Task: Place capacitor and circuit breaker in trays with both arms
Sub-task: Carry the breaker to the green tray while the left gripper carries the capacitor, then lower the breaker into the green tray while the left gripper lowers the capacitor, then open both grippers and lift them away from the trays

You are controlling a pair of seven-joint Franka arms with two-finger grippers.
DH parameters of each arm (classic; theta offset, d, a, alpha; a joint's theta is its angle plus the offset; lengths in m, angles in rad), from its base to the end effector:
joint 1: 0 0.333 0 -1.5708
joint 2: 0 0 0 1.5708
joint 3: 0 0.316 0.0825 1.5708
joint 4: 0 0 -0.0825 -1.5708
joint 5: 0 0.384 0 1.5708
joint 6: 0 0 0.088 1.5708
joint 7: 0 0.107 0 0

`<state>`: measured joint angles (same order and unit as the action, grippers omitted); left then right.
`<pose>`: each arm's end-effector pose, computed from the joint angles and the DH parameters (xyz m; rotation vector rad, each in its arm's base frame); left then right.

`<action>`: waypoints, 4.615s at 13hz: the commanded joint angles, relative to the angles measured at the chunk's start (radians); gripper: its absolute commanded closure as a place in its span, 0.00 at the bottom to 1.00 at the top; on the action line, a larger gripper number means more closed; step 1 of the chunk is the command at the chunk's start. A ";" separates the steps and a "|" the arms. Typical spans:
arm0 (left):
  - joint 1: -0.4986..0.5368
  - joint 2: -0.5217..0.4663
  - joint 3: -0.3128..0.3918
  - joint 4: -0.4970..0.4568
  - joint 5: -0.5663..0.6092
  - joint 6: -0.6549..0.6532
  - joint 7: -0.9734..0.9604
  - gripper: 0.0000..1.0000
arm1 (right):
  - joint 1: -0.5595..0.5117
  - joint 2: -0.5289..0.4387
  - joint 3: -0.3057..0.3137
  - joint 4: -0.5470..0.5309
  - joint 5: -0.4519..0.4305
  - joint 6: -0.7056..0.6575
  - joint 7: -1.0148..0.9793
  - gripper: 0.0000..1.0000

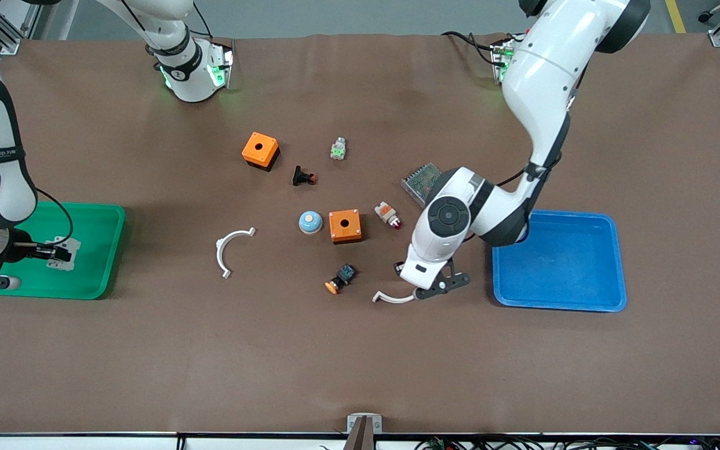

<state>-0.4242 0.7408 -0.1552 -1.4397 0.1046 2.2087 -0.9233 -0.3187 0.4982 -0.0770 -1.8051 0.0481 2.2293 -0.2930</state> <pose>0.6223 -0.3773 0.2584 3.0613 0.5022 0.0230 0.5962 -0.2437 0.2633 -3.1094 0.1954 0.1059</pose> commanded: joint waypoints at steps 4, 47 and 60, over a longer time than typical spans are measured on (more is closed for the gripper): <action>0.252 -0.202 -0.113 -0.114 -0.006 -0.294 0.242 0.72 | -0.121 -0.018 0.023 -0.091 -0.016 0.145 -0.143 1.00; 0.774 -0.819 -0.198 -0.305 -0.144 -0.581 0.908 0.01 | 0.314 -0.322 0.034 0.256 -0.042 -0.698 0.273 0.00; 0.780 -0.647 -0.196 -0.084 -0.128 -0.552 0.888 0.00 | 0.310 -0.316 0.023 0.340 -0.028 -0.747 0.285 0.00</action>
<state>0.3540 0.0976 -0.3474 -1.5396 -0.0252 1.6612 -0.0256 0.0114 0.1922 -0.0529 -1.4971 0.0143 1.5165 -0.0199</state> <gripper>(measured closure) 0.000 0.000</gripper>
